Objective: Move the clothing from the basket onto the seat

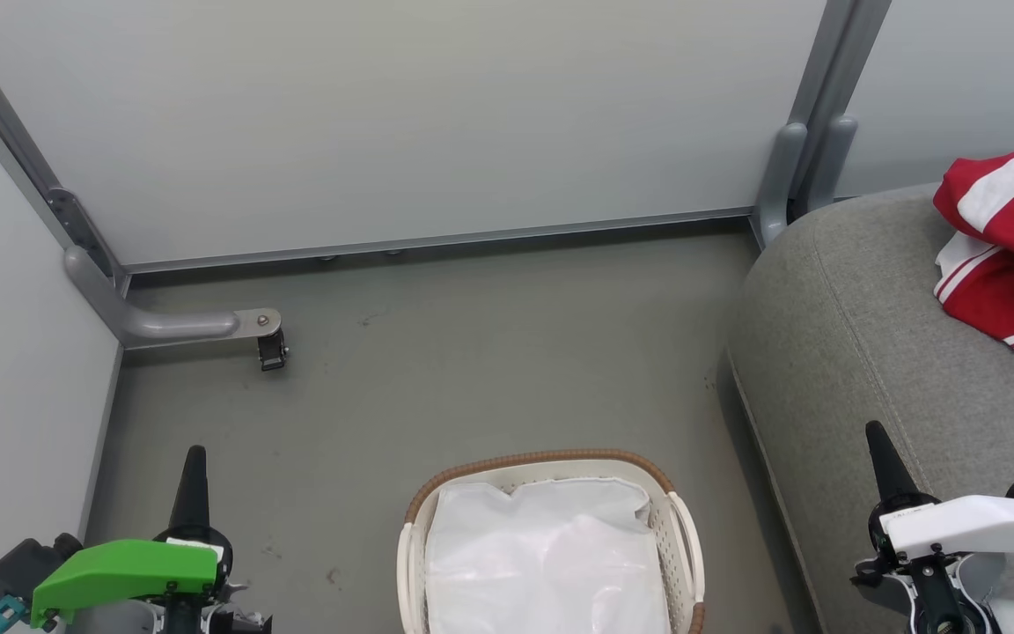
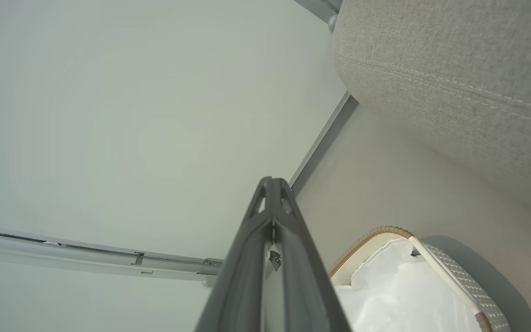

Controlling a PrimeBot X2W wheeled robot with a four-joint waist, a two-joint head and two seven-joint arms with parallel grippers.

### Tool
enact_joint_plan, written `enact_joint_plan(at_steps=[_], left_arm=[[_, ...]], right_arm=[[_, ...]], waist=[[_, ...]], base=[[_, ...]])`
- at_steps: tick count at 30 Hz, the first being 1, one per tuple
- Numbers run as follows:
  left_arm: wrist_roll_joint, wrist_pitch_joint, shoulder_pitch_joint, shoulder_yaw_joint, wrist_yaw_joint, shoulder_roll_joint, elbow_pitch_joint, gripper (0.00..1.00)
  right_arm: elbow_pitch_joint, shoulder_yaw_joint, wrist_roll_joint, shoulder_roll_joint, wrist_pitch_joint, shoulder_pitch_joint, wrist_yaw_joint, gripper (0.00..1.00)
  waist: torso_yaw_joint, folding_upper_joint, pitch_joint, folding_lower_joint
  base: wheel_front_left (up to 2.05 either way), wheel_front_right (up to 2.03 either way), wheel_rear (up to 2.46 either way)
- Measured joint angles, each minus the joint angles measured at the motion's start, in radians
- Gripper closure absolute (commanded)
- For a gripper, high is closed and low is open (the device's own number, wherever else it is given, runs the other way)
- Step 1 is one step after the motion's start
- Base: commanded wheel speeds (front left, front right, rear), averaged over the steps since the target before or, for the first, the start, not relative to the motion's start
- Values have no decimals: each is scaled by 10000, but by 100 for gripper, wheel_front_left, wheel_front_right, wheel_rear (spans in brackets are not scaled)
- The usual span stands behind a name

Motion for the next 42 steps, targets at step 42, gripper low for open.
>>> enact_joint_plan(at_steps=[42], left_arm=[[-3149,920,-216,401,-29,-2,-420,100]], right_arm=[[-171,-73,3565,-46,895,-169,-4,100]], waist=[[-394,0,-58,0]], base=[[0,0,0]])
